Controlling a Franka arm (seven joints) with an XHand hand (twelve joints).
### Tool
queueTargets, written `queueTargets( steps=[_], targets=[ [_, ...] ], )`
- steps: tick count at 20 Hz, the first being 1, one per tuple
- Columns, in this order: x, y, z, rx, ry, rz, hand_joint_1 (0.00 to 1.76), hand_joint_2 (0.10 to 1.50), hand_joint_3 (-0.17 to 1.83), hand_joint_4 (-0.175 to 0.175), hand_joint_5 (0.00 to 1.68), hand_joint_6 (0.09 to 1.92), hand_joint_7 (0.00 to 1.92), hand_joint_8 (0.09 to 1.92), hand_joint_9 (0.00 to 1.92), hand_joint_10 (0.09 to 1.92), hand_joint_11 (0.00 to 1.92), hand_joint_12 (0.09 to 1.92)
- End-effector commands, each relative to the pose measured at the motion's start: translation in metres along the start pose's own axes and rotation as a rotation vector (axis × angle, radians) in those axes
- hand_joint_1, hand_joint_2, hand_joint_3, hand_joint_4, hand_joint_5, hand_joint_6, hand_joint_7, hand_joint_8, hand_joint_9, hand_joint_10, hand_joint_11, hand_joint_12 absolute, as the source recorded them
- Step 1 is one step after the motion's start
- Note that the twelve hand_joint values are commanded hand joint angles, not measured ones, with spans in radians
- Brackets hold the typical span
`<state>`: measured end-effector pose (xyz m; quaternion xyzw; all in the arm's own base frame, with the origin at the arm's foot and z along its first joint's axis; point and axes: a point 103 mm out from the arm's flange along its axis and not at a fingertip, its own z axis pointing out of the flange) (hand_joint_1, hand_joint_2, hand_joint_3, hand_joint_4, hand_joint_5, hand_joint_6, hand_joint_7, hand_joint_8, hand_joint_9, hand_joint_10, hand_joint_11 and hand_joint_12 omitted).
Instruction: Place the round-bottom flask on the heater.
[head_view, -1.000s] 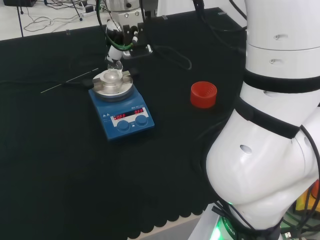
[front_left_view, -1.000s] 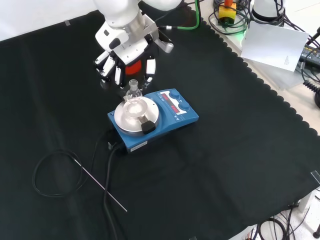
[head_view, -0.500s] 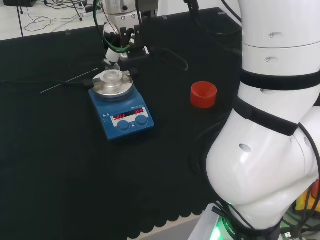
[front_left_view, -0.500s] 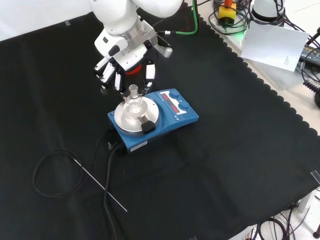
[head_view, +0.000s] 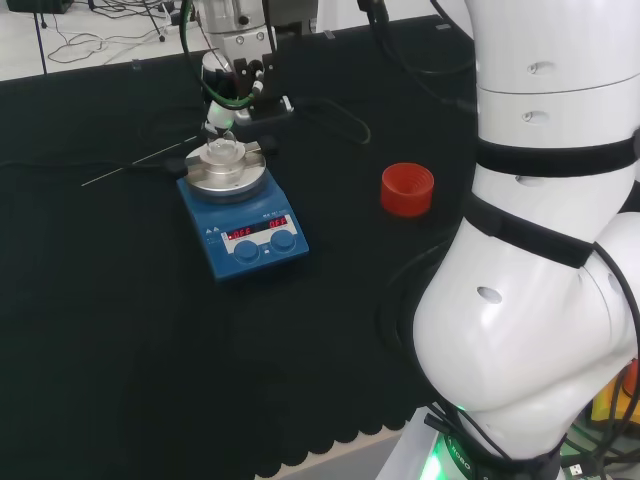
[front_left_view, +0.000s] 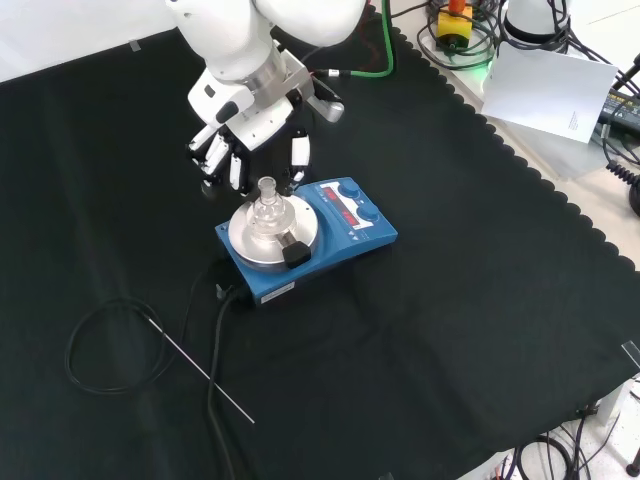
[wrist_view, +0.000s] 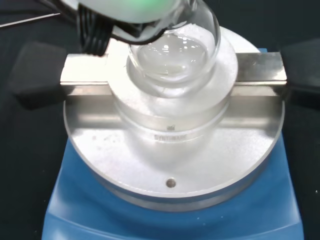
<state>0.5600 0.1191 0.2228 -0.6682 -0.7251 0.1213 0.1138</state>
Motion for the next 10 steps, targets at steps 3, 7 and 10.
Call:
queueTargets(
  steps=[3, 7, 10],
  targets=[
    [0.014, -0.002, 0.000, 0.018, 0.007, 0.011, 1.09, 0.72, 0.68, 0.148, 1.11, 0.95, 0.29, 0.69, 0.49, 0.65, 0.04, 1.42],
    [-0.009, 0.003, 0.006, 0.027, 0.048, 0.011, 1.01, 0.76, 0.56, 0.018, 0.96, 0.88, 0.25, 0.70, 0.43, 0.68, 0.01, 1.43],
    [-0.016, 0.003, 0.006, 0.039, 0.055, 0.020, 0.97, 0.69, 0.63, -0.045, 0.80, 0.85, 0.21, 0.70, 0.39, 0.69, 0.00, 1.41]
  ],
)
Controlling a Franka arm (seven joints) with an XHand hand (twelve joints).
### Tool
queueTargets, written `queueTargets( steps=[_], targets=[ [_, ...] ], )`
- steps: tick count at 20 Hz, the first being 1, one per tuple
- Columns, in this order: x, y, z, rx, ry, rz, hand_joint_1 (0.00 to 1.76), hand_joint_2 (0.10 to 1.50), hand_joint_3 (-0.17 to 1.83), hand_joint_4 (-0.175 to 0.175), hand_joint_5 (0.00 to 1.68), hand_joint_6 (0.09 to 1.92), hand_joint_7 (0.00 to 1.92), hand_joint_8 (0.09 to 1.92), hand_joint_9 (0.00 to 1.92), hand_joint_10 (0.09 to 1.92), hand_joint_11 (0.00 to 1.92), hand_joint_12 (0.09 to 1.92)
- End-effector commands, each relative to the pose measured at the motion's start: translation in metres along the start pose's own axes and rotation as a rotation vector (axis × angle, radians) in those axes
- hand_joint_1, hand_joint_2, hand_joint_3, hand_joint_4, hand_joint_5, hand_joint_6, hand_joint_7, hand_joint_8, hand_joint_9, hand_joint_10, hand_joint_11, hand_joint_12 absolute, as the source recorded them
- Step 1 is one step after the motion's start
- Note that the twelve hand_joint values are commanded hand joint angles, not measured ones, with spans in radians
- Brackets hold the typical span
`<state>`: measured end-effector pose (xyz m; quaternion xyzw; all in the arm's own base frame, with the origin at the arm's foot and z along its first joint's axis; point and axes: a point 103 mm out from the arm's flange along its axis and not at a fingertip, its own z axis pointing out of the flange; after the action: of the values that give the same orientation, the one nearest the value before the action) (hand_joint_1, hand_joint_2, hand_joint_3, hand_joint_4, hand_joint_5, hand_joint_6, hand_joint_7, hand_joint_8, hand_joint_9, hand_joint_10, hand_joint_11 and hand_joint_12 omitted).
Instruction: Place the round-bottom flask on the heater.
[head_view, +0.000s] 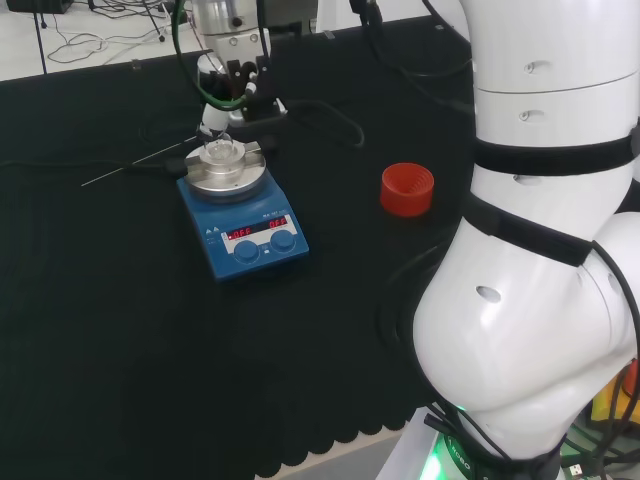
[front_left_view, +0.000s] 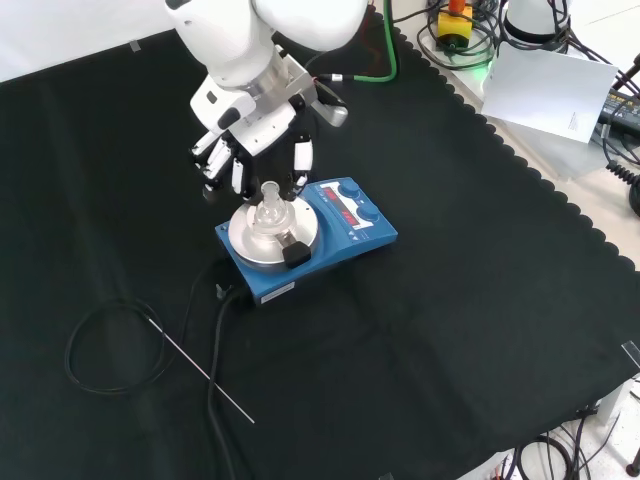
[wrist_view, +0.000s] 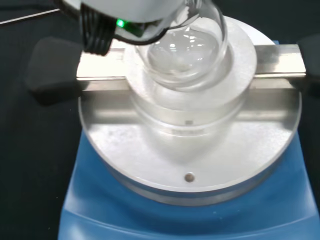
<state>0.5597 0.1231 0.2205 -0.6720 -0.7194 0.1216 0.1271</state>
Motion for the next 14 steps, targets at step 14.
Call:
queueTargets(
  steps=[14],
  targets=[
    [-0.027, -0.029, -0.017, -0.026, 0.054, 0.025, 0.90, 0.63, 0.62, -0.041, 0.40, 0.53, 0.12, 0.68, 0.29, 0.72, 0.00, 1.33]
  ],
)
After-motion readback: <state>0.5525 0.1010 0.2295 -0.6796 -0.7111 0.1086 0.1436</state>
